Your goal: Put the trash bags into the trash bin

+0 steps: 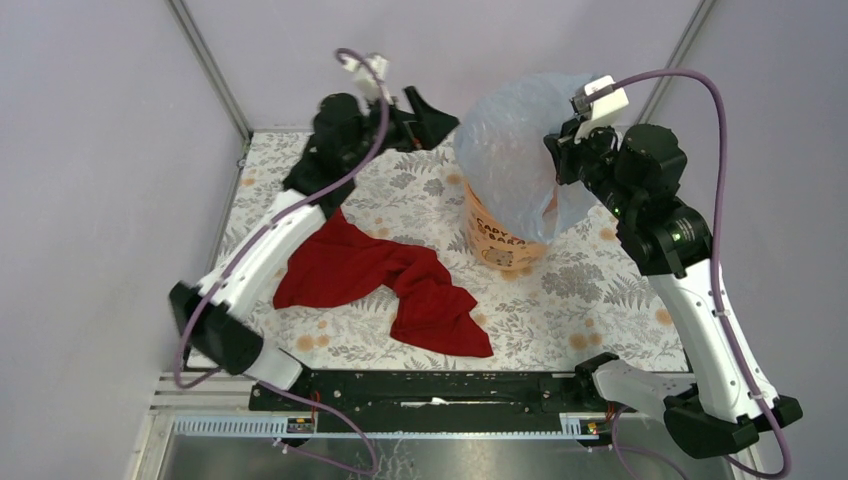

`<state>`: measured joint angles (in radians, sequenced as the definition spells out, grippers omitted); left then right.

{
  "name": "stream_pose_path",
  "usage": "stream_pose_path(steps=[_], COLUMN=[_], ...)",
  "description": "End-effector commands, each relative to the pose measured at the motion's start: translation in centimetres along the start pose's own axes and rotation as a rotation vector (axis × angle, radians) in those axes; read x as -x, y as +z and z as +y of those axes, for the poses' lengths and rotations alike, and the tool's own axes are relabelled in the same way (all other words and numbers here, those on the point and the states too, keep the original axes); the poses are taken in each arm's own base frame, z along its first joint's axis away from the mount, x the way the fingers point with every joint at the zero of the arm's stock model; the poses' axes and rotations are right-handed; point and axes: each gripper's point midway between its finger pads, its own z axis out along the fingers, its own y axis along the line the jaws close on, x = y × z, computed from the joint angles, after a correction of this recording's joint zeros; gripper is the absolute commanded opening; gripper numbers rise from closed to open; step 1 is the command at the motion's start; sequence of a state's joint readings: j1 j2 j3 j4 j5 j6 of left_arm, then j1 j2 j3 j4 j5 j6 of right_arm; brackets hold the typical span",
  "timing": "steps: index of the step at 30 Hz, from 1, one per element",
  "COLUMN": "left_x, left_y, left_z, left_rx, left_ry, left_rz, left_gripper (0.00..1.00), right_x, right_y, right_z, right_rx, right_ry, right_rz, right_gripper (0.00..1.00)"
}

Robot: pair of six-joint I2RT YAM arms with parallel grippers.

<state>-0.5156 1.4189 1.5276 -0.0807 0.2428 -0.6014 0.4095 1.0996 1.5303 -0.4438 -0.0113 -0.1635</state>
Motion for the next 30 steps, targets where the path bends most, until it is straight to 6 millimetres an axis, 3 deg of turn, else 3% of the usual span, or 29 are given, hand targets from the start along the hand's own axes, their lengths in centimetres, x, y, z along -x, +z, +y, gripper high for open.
stream_pose_path(steps=[1,7,10,15,18,22,27,30], left_x=[-2.9,-9.0,-13.4,-21.2,-23.9,-23.7,-19.2,-16.2], left_y=[4.3,8.8,10.0,9.5,8.4,6.8,5.4,4.7], left_z=[-4.7,-4.5,-4.0,-3.9,-3.2,-2.9,-5.3,-5.9], left_rx=[-0.184,-0.154,-0.125,-0.108,-0.090,-0.068,-0.102,-0.090], left_ry=[0.041,0.142,0.193,0.203,0.159,0.136,0.162,0.193], left_rz=[0.071,0.155,0.242,0.385,0.438,0.437,0.361,0.307], left_gripper=[0.94,0.99,0.90,0.73,0.69,0.67,0.72,0.76], right_x=[1.9,2.5,3.0,3.3,2.5,0.1,-2.0,-2.7], right_y=[-0.9,-1.2,-1.3,-0.3,1.2,3.9,4.2,4.1], right_z=[0.0,2.0,3.1,3.4,2.5,1.7,3.5,3.4], right_rx=[0.010,0.112,0.170,0.174,0.117,0.063,0.152,0.157], right_ry=[-0.008,0.037,0.069,0.127,0.161,0.172,0.174,0.169], right_rz=[-0.078,-0.121,-0.153,-0.187,-0.198,-0.131,-0.111,-0.095], right_gripper=[0.00,0.00,0.00,0.00,0.00,0.00,0.00,0.00])
